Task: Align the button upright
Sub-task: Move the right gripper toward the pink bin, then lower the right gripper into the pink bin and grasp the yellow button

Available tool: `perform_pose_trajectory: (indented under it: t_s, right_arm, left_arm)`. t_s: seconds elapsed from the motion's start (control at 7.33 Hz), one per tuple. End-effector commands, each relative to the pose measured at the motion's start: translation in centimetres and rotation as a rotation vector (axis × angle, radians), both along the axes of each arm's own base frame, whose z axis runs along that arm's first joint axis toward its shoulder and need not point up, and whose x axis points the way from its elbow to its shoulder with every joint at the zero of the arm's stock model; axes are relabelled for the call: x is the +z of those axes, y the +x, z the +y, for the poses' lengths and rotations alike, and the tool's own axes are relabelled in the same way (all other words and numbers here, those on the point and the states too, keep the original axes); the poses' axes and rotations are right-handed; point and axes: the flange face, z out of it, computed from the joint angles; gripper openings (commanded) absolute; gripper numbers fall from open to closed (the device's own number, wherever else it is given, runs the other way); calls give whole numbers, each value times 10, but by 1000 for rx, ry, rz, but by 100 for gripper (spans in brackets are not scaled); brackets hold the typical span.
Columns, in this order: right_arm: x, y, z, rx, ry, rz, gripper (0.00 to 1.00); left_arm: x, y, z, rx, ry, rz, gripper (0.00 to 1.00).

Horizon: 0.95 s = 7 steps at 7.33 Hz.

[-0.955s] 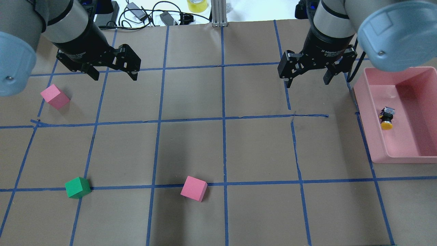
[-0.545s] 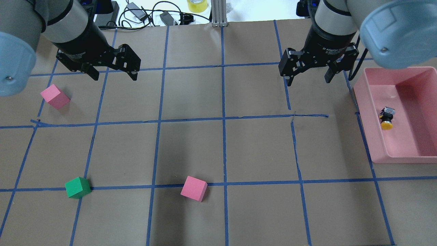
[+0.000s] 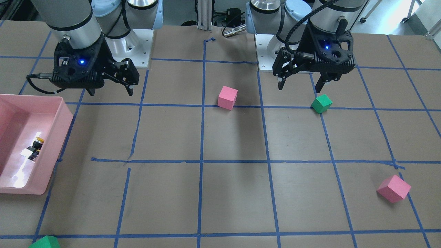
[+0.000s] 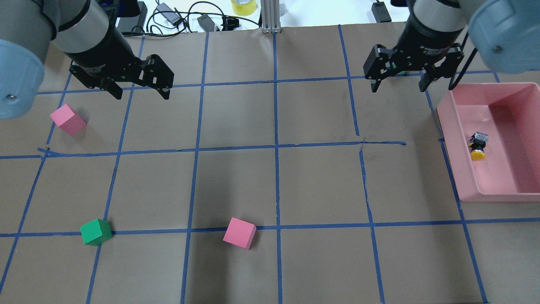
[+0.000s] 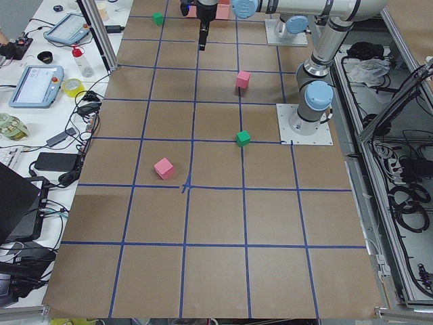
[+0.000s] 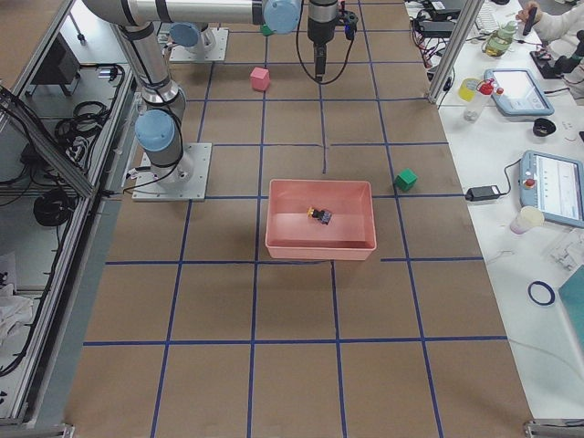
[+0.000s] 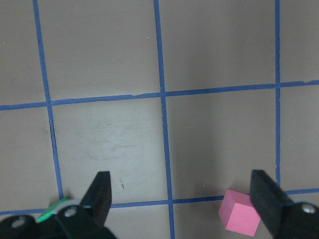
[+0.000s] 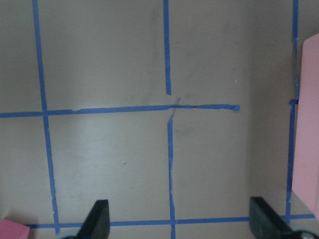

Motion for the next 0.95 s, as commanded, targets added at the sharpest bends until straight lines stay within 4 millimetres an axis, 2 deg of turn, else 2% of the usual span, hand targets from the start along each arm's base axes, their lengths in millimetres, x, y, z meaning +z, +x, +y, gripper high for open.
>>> perform_pose_trajectory:
  t_s: [0.0, 0.27, 0.68, 0.82]
  right_arm:
    - [-15, -107, -23, -3, -10, 20, 100]
    - [-50, -191, -41, 17, -3, 29, 100]
    - [-126, -260, -50, 0, 16, 33, 100]
    - [-157, -271, -52, -1, 13, 92, 100]
  left_arm:
    - [0, 0, 0, 0, 1, -1, 100]
    - [0, 0, 0, 0, 1, -1, 100]
    - [0, 0, 0, 0, 1, 1, 100]
    - [0, 0, 0, 0, 1, -1, 100]
